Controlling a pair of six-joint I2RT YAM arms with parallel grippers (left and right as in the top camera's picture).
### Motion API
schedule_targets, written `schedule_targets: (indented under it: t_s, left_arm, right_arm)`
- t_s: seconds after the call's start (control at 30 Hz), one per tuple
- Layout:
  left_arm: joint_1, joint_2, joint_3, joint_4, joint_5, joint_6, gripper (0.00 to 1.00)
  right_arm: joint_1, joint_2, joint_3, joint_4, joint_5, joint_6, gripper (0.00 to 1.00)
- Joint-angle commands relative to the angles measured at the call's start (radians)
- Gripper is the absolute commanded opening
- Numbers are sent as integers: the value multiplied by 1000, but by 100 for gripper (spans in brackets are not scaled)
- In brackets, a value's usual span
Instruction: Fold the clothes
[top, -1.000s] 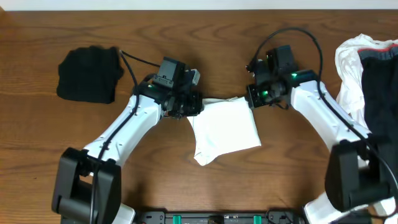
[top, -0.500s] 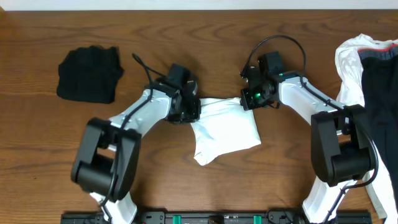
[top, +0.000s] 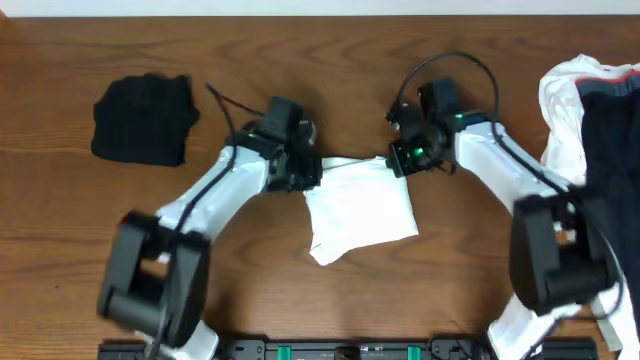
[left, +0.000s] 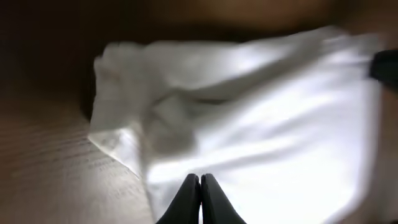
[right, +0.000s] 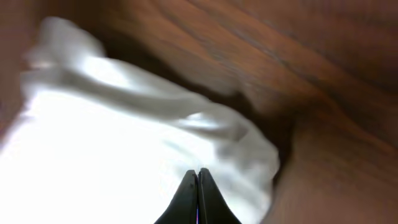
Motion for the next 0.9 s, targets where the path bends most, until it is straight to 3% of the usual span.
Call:
schedule_targets:
  t_s: [0.0, 0.2, 0.33, 0.87]
  left_arm:
    - [-2, -135, 32, -14, 10, 9, 6]
    - [-2, -197, 31, -145, 12, -3, 7]
    - [-17, -184, -5, -230, 56, -2, 6]
    - [-81, -89, -134, -87, 51, -7, 6]
  right_arm:
    - [-9, -140, 34, -55, -88, -24, 1]
    - [-9, -208, 27, -231, -87, -25, 1]
    - [-9, -203, -35, -250, -83, -28, 1]
    - [-9, -202, -411, 47, -26, -24, 1]
